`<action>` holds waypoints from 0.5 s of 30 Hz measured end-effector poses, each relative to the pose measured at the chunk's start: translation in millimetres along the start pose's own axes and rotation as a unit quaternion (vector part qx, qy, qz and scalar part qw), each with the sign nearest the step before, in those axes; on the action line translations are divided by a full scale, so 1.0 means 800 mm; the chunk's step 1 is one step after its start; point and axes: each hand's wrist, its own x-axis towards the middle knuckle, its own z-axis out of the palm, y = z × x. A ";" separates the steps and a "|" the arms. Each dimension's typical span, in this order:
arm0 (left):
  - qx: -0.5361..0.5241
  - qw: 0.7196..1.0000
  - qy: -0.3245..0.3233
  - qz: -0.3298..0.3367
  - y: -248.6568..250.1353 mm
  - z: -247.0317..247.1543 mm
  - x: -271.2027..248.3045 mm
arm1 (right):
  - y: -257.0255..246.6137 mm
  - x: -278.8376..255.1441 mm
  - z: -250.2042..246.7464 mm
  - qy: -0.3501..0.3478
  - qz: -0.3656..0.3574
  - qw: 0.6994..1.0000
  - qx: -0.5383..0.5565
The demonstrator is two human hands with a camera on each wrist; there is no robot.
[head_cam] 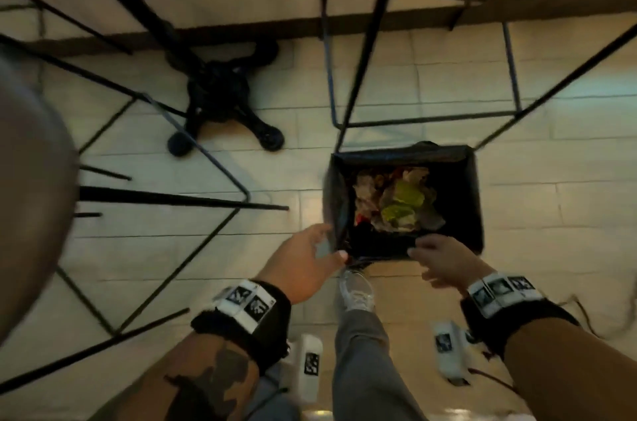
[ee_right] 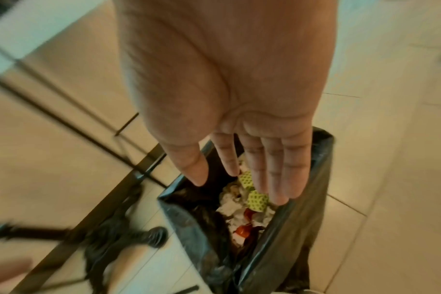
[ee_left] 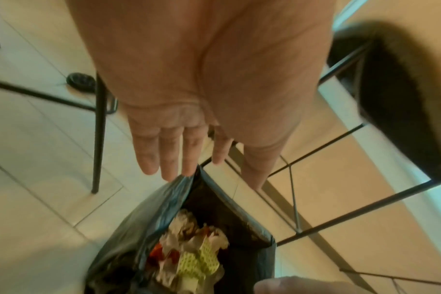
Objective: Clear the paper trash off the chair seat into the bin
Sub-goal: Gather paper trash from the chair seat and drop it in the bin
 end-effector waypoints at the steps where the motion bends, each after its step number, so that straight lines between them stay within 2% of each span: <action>1: -0.003 1.000 0.012 0.011 -0.004 -0.017 -0.026 | -0.012 -0.014 0.007 0.005 -0.032 0.998 -0.047; 4: -0.018 0.995 0.078 0.055 -0.018 -0.081 -0.110 | -0.078 -0.069 0.039 -0.004 -0.132 0.978 -0.160; 7: -0.023 0.981 0.175 0.087 -0.036 -0.151 -0.194 | -0.167 -0.145 0.078 -0.014 -0.236 0.949 -0.209; 9: -0.064 0.959 0.249 0.115 -0.044 -0.192 -0.250 | -0.229 -0.203 0.104 -0.029 -0.312 0.923 -0.223; 12: -0.102 0.908 0.374 0.156 -0.054 -0.233 -0.323 | -0.318 -0.307 0.142 -0.058 -0.423 0.870 -0.249; 15: -0.101 0.867 0.464 0.149 -0.072 -0.265 -0.365 | -0.394 -0.394 0.179 -0.039 -0.513 0.819 -0.256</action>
